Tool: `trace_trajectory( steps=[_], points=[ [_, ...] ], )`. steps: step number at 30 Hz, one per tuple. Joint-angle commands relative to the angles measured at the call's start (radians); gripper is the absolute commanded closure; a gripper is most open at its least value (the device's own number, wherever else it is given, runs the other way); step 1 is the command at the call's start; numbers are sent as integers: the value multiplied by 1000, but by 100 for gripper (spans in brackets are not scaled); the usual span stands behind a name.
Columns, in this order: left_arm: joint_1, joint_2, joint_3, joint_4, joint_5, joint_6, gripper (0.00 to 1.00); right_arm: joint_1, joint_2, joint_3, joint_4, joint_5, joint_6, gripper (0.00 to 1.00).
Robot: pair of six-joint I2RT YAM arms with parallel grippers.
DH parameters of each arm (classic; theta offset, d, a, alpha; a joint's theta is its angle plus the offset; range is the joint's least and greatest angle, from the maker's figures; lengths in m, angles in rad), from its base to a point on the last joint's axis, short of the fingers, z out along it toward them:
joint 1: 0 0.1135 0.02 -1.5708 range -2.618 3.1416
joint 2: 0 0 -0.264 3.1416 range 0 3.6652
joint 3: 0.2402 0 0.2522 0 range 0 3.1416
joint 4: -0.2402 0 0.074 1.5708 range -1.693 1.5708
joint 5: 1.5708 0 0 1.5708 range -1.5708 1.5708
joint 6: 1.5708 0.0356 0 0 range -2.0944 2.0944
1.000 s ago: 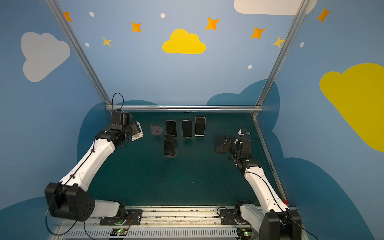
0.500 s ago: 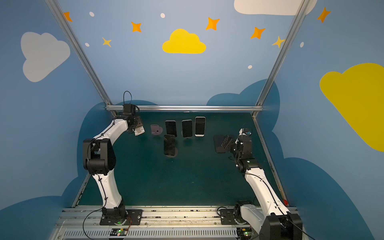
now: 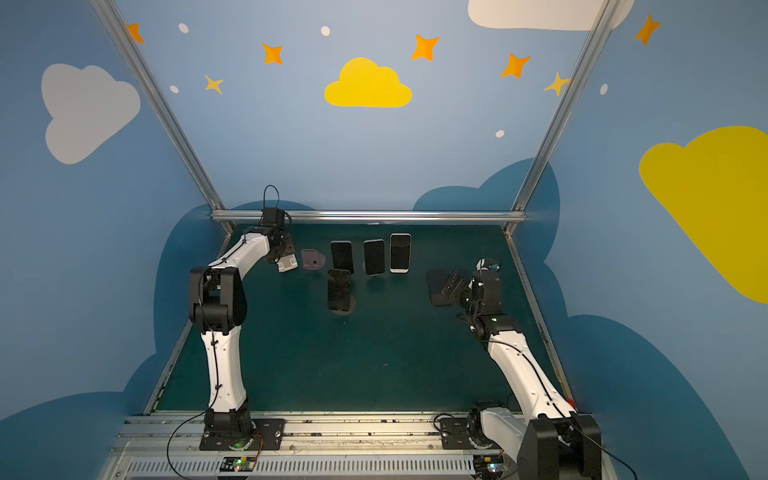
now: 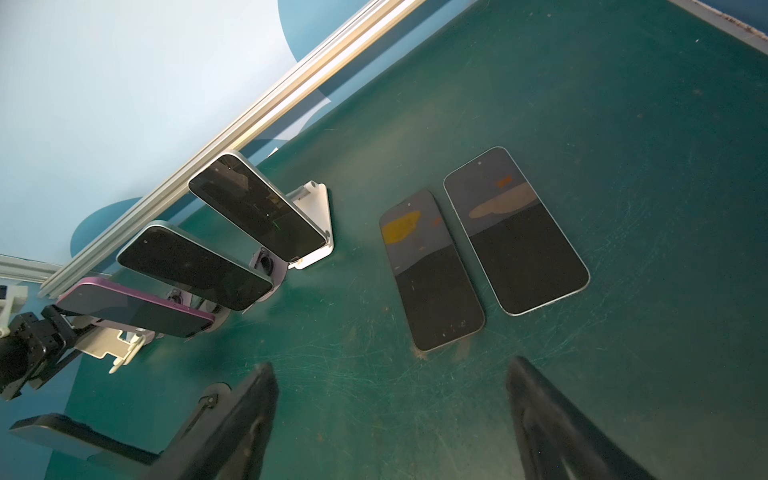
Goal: Remove the phone from the phone stand
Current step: 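Carry the white stand with the left gripper toward the far table edge, then set the white stand down, open the left gripper and lift away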
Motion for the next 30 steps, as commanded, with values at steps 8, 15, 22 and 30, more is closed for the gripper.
trace_trajectory(
  steps=[8, 15, 22, 30],
  points=[
    [-11, -32, -57, 14, 25, -18, 27, 0, -6, 41, -19, 16, -26, 13],
    [-21, -108, -59, -31, 33, -55, 19, 0, -23, 43, -16, -20, -38, 13],
    [-38, -307, -102, -61, 32, -99, 7, 1, -28, 45, 2, -92, -54, 13],
    [-140, -731, -408, 102, -3, -239, 2, 14, 4, 41, 12, -163, -39, 13]
  ],
)
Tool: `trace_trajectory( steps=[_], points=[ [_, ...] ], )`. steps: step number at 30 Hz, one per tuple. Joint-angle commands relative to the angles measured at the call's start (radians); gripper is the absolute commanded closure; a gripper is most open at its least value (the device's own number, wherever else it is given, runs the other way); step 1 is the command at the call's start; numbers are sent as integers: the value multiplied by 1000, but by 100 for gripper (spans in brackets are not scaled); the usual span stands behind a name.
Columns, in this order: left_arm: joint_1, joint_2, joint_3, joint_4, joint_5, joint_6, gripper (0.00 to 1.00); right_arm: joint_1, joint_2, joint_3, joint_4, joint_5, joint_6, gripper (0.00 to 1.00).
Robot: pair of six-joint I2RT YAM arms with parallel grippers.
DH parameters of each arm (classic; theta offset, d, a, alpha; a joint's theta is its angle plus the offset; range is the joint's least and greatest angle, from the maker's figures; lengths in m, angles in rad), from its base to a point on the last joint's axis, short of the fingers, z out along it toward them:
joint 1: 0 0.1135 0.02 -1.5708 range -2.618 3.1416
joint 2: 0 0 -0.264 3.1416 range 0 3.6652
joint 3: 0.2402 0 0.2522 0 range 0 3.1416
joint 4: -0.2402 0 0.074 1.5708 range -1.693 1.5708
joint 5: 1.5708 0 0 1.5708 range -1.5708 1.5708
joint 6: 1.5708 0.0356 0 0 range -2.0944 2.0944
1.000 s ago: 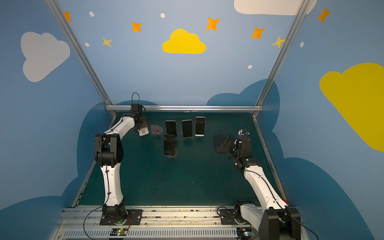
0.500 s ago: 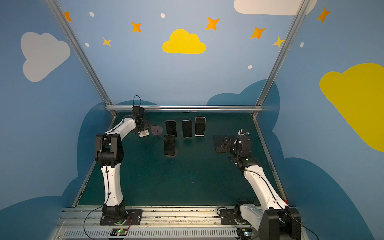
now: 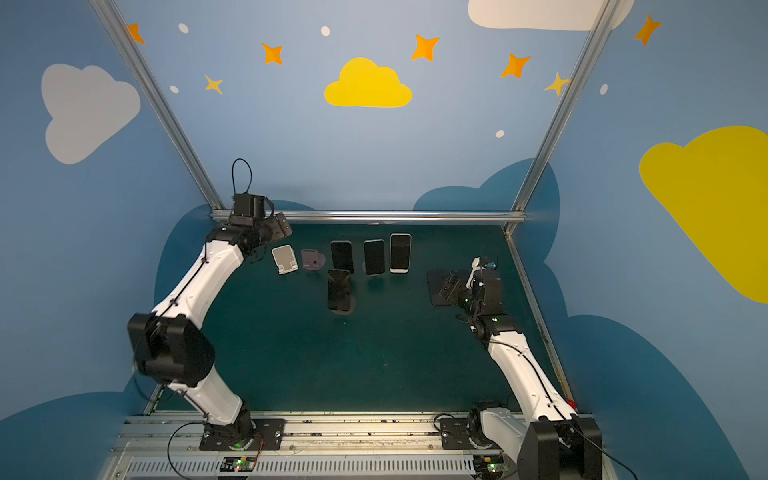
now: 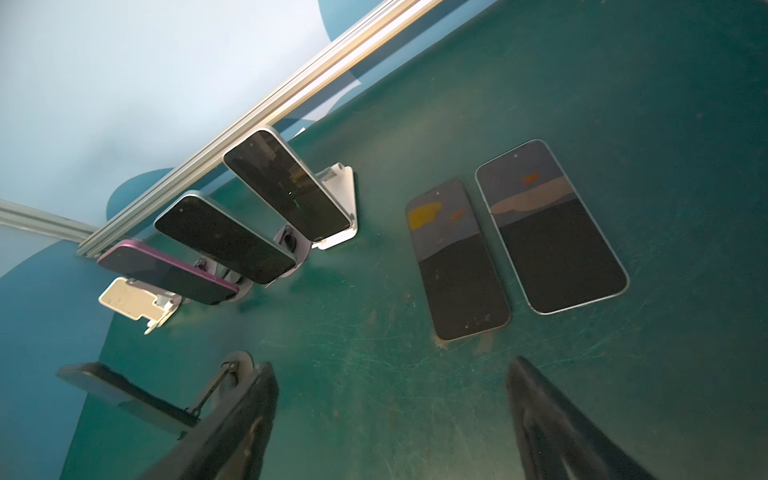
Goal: Remove the phone from the phone stand
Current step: 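Set the white stand down, open the left gripper and lift away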
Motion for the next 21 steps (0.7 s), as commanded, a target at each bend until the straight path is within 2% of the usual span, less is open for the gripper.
trace_trajectory(
  steps=[1, 4, 7, 11, 15, 19, 21],
  points=[
    [-63, -168, -173, 130, -22, -111, 2, 19, 8, 38, 14, -50, 1, 13],
    [-87, -323, -363, 273, -14, -185, 0, 54, 12, 51, -6, -54, 2, 15],
    [-88, -437, -477, 319, -28, -213, 0, 94, 20, 76, -58, -54, -3, 17],
    [-88, -520, -603, 407, -55, -259, 0, 185, -4, 89, -111, 35, 11, 18],
    [-88, -515, -635, 411, 0, -358, 0, 279, -100, 83, -176, 201, 108, 20],
    [-88, -516, -592, 306, -58, -386, 0, 363, -190, 14, -119, 346, 183, 21],
    [-76, -537, -600, 312, -66, -398, 0, 406, -199, 15, -110, 400, 220, 21]
  ],
)
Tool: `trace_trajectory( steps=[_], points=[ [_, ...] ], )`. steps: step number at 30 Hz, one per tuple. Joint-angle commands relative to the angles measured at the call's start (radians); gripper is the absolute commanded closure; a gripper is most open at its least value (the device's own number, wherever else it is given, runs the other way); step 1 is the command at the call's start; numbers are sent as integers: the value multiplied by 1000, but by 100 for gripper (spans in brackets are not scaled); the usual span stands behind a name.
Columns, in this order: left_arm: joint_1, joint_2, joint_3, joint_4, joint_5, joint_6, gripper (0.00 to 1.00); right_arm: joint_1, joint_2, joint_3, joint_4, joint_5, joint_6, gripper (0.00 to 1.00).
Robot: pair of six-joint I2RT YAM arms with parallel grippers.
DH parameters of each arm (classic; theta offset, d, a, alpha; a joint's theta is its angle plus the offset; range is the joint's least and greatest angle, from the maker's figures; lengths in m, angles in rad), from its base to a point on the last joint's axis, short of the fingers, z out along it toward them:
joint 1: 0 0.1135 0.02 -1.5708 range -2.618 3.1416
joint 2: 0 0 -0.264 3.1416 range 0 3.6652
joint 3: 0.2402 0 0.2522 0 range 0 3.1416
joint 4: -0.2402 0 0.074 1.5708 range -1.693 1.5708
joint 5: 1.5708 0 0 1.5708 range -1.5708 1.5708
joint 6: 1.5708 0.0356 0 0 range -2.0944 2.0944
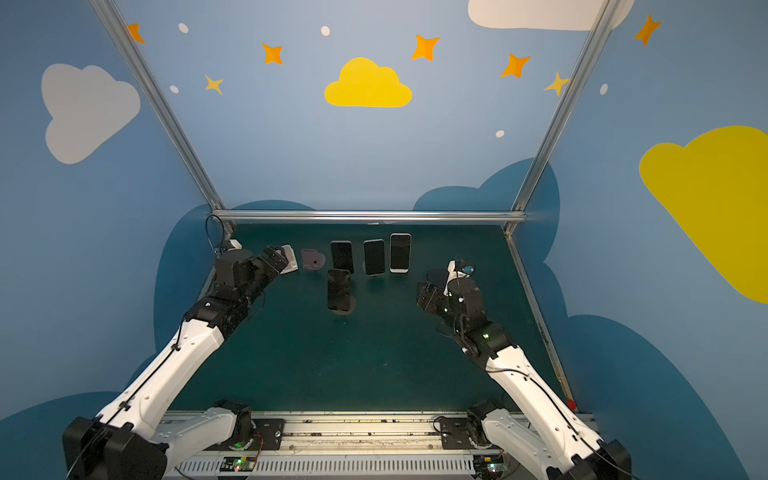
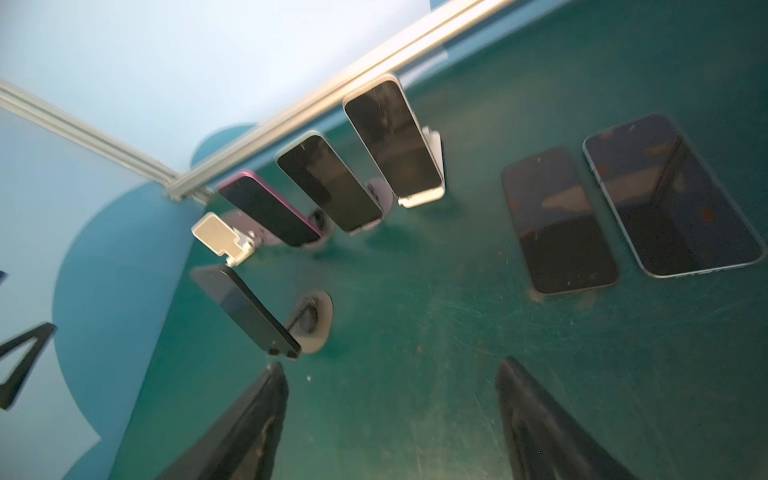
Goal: Remove the phone from the phone stand
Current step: 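Set the white stand down, open the left gripper and lift away, then reach the right gripper across to the black phone on the round grey stand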
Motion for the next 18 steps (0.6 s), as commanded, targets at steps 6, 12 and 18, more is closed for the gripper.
trace_trajectory(
  steps=[6, 12, 18],
  points=[
    [32, -67, -27, 22, -42, -93, 0, 188, 102, 74, 25, 265, 126, 21],
    [32, -31, -22, 12, -1, -119, 0, 356, 290, 220, 47, 392, 87, 20],
    [31, -34, -36, 23, -3, -128, 0, 447, 482, 466, -14, 432, -48, 13]
  ],
)
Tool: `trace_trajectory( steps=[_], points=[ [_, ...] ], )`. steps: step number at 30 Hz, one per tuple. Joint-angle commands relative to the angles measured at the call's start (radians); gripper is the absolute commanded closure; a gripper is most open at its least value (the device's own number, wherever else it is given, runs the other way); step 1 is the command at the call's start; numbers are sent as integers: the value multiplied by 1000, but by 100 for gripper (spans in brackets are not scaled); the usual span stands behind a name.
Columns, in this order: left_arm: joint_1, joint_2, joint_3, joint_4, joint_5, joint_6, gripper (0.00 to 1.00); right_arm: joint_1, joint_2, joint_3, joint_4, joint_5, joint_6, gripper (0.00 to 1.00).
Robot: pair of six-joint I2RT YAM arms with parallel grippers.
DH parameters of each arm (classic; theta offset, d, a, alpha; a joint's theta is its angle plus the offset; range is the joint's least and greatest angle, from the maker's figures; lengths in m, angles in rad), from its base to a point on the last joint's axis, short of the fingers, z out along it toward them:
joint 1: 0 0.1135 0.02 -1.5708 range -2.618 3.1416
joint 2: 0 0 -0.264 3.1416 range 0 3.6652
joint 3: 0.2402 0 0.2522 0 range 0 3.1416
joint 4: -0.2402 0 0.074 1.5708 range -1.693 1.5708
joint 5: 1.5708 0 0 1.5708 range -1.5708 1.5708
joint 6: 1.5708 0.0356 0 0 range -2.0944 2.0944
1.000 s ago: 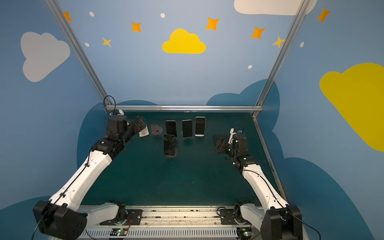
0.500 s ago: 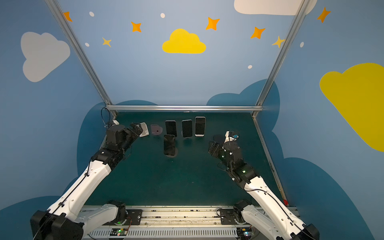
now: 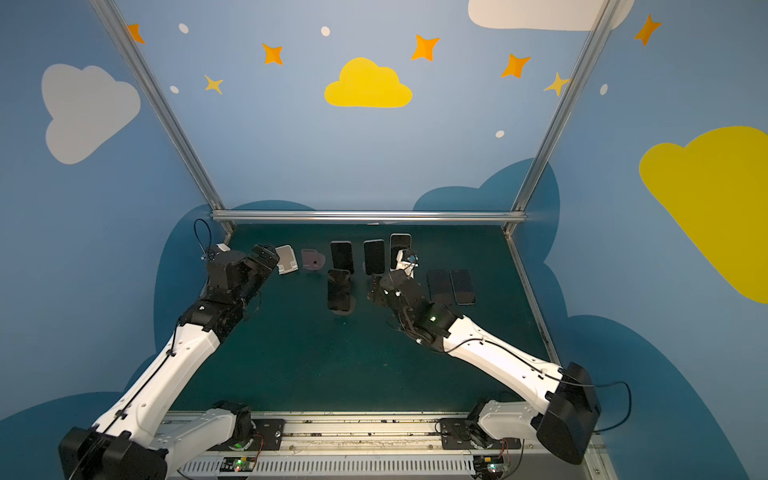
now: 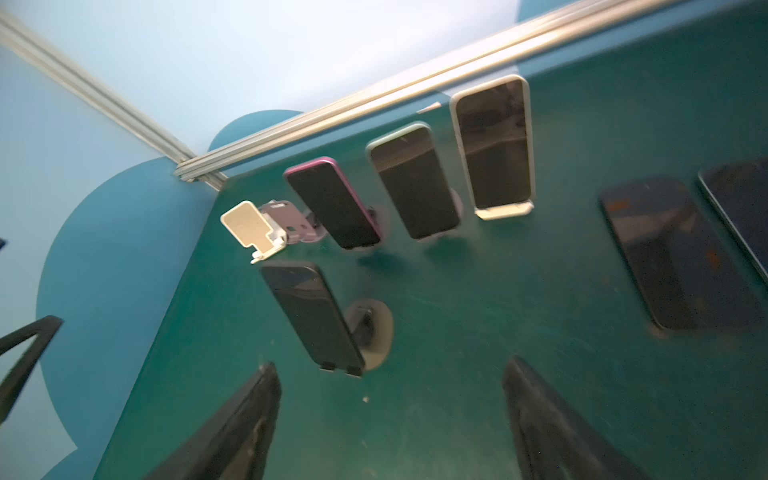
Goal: Remove the phone from the phone stand
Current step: 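Reach the right gripper across to the black phone on the round grey stand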
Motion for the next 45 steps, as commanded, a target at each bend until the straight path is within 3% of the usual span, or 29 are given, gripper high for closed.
trace_trajectory(
  steps=[1, 10, 14, 17, 20, 22, 26, 32, 36, 41, 45],
  points=[
    [-1, -3, -25, 19, 3, -15, 0, 36, 79, 126, -32, 75, -93, 13],
    [-2, -5, -42, 33, -27, -17, 0, 134, 254, 245, 143, 301, -298, 3],
    [-1, 3, -47, 46, -20, -28, 0, 141, 283, 243, 273, 346, -330, 3],
    [2, 7, -37, 40, -1, -29, 0, 132, 286, 208, 351, 253, -307, 5],
    [2, 3, -41, 48, 3, -16, 0, 140, 273, 138, 512, 74, -444, 18],
    [4, 9, -46, 53, 0, -15, 0, 163, 306, 196, 450, 140, -493, 21],
    [11, 22, -36, 37, -2, -19, 0, 202, 404, 356, 270, 371, -550, 16],
    [18, 5, -46, 48, -12, -18, 0, 263, 505, 518, 152, 475, -666, 8],
    [28, 15, -42, 47, 7, -23, 0, 274, 524, 590, -6, 425, -608, 7],
    [34, 25, -42, 45, 8, -23, 0, 276, 508, 569, -30, 395, -585, 7],
    [33, 25, -42, 45, 3, -20, 0, 240, 487, 565, -109, 293, -434, 7]
  ],
)
